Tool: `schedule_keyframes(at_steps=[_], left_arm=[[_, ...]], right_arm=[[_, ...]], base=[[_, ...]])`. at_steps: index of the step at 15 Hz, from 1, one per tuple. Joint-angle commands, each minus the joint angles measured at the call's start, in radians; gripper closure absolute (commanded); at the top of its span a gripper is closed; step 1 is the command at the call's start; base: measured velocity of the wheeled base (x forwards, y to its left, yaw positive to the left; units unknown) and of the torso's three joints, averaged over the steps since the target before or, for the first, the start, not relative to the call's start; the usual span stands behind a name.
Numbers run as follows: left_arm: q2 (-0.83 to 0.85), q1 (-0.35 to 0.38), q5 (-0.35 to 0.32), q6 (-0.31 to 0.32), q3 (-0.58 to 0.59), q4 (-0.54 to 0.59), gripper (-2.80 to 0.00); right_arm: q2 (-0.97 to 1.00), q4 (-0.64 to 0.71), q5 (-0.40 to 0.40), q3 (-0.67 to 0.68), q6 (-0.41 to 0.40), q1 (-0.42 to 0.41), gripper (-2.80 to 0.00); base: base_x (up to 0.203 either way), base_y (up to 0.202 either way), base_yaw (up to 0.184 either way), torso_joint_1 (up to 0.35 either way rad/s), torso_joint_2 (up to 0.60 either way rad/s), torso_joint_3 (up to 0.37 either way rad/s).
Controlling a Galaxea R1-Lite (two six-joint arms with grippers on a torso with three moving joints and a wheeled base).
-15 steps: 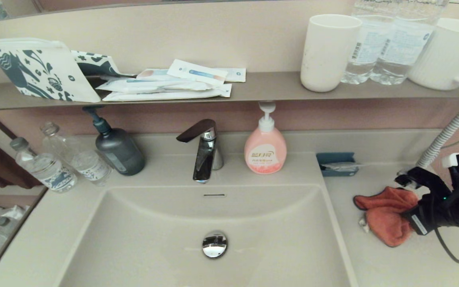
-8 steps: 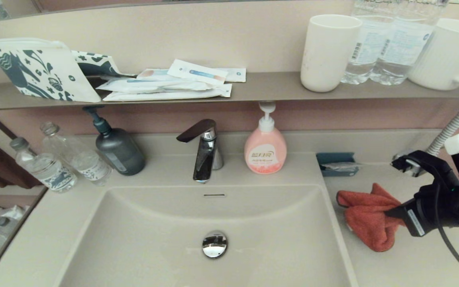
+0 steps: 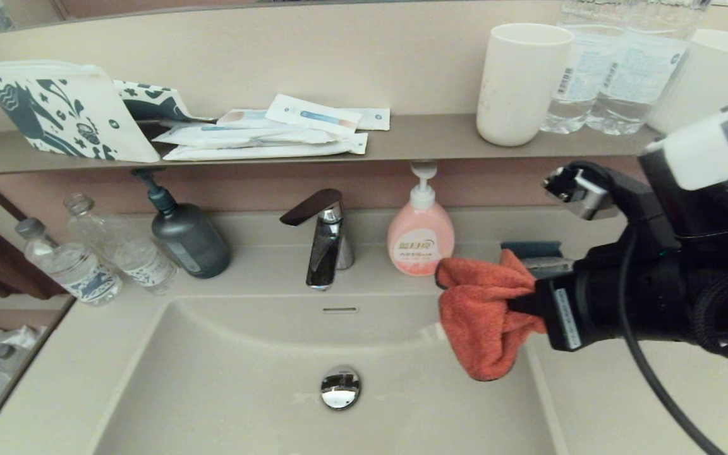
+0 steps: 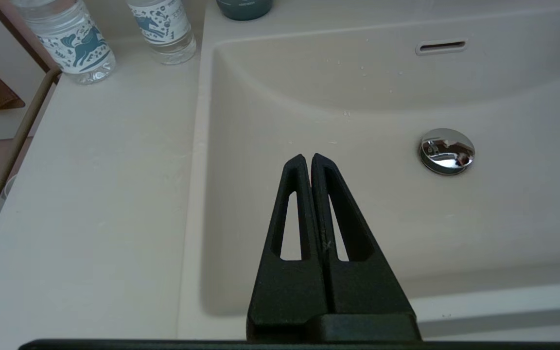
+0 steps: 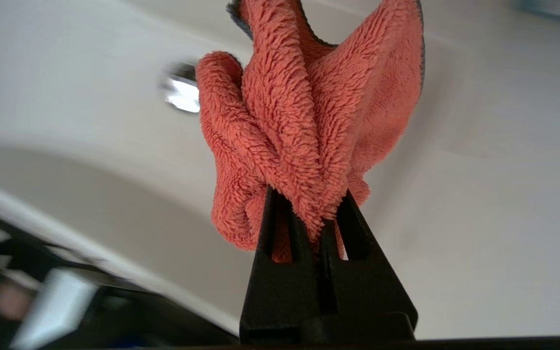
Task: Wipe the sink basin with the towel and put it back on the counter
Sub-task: Wipe the sink
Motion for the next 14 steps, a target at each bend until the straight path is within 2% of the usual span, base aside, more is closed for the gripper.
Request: schedule_keyframes(at_steps=[1, 2, 4, 7, 9, 11, 14], left_arm=[[0.002, 0.000, 0.001, 0.000, 0.000, 0.000, 0.00], [0.002, 0.000, 0.000, 0.001, 0.000, 0.000, 0.00], [0.002, 0.001, 0.001, 0.000, 0.000, 0.000, 0.00], [0.002, 0.000, 0.001, 0.001, 0.000, 0.000, 0.00], [0.002, 0.001, 0.000, 0.000, 0.000, 0.000, 0.00], [0.002, 0.000, -0.001, 0.001, 0.000, 0.000, 0.00], [0.002, 0.002, 0.001, 0.000, 0.000, 0.000, 0.00]], right_arm=[[0.105, 0.002, -0.054, -0.055, 0.063, 0.103, 0.00], [0.162, 0.002, -0.098, -0.070, 0.116, 0.153, 0.00], [0.262, 0.000, -0.146, -0.082, 0.226, 0.201, 0.00], [0.382, -0.012, -0.163, -0.088, 0.384, 0.233, 0.00], [0.459, -0.015, -0.169, -0.088, 0.477, 0.287, 0.00], [0.543, -0.014, -0.187, -0.088, 0.541, 0.335, 0.00], [0.681, -0.079, -0.258, -0.090, 0.572, 0.358, 0.00]], base=[[0.000, 0.000, 0.000, 0.000, 0.00, 0.000], [0.000, 0.000, 0.000, 0.000, 0.00, 0.000], [0.000, 0.000, 0.000, 0.000, 0.00, 0.000], [0.000, 0.000, 0.000, 0.000, 0.00, 0.000], [0.000, 0.000, 0.000, 0.000, 0.00, 0.000], [0.000, 0.000, 0.000, 0.000, 0.00, 0.000], [0.000, 0.000, 0.000, 0.000, 0.00, 0.000]])
